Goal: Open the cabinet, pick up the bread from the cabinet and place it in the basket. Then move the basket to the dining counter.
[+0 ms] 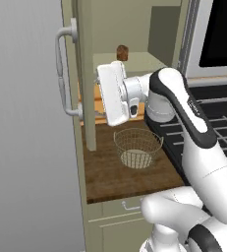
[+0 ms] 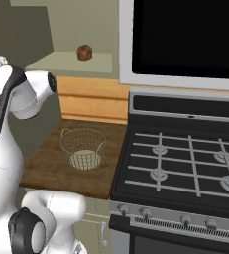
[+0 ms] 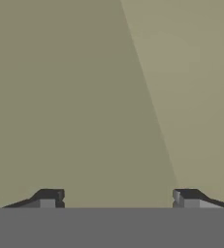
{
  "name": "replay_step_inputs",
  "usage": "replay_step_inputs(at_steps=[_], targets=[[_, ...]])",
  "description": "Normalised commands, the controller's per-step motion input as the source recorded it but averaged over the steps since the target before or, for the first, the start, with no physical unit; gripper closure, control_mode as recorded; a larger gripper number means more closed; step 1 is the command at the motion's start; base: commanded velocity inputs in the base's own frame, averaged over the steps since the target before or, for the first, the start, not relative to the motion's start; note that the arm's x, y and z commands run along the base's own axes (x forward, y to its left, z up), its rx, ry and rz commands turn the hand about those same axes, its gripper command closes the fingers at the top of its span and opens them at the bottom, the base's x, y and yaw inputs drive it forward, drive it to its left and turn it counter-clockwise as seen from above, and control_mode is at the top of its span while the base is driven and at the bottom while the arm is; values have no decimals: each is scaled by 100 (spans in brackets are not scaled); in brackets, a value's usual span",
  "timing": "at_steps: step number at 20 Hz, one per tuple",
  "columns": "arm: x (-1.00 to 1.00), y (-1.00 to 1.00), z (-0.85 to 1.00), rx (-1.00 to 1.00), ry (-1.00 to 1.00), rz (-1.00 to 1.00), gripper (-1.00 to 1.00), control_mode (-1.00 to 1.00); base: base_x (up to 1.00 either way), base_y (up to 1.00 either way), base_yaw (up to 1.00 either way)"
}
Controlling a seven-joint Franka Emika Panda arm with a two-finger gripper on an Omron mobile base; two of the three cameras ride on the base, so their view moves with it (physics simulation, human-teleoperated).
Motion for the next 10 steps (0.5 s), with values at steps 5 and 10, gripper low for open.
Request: replay_step_inputs(at_steps=[5,10], targets=[[8,-18,-4,-10,-2,-3,-100,-100,0,0,0],[26,-66,-7,-13,-21,2,-100,-100,0,0,0]])
